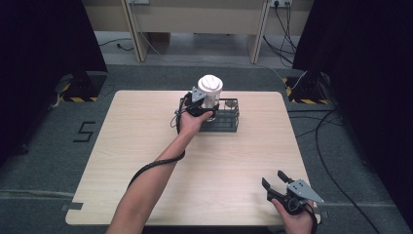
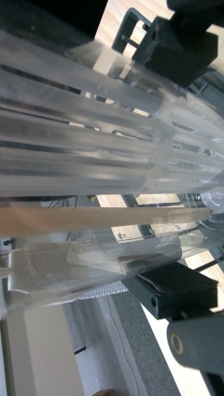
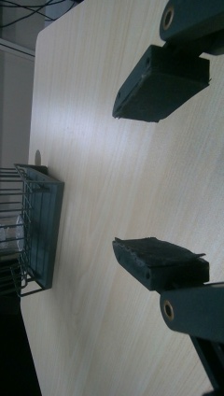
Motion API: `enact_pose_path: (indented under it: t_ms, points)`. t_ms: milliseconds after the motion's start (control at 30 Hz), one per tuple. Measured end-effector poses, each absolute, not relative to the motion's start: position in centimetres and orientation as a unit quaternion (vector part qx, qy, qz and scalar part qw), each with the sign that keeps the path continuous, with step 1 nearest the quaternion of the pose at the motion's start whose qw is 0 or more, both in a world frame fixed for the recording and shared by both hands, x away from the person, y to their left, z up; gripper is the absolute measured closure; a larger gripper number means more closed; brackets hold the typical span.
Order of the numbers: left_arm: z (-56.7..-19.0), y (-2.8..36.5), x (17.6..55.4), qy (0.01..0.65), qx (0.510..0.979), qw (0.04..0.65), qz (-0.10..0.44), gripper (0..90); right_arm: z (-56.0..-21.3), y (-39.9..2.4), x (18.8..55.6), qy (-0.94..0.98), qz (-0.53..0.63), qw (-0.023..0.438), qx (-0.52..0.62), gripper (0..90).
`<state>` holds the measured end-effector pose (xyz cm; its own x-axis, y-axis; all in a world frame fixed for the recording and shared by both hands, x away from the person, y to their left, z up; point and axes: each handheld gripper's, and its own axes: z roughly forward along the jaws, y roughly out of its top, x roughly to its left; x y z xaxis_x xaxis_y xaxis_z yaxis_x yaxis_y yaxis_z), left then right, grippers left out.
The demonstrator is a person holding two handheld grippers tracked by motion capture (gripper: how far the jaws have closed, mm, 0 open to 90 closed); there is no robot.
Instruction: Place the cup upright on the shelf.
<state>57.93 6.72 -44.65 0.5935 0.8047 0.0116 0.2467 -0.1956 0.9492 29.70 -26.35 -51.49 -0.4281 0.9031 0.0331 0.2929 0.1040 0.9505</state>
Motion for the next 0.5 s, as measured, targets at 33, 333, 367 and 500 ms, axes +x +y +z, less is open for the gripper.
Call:
enact_pose_path:
  t_ms: [33,333,367,500]
  points:
    - [-44.71,6.69,57.93,0.363,0.726,0.519,0.268,17.5,-51.50,-26.34,29.70,0.678,0.504,0.302,0.441,31.1]
    - [-45.14,6.85,57.80,0.368,0.726,0.519,0.262,17.2,-51.49,-26.33,29.69,0.680,0.503,0.303,0.439,31.0]
    - [-45.16,6.90,57.78,0.369,0.724,0.521,0.261,17.2,-51.49,-26.33,29.69,0.680,0.503,0.303,0.439,31.1]
    - [-45.14,7.00,57.68,0.365,0.727,0.519,0.261,16.9,-51.48,-26.30,29.70,0.681,0.502,0.303,0.439,31.0]
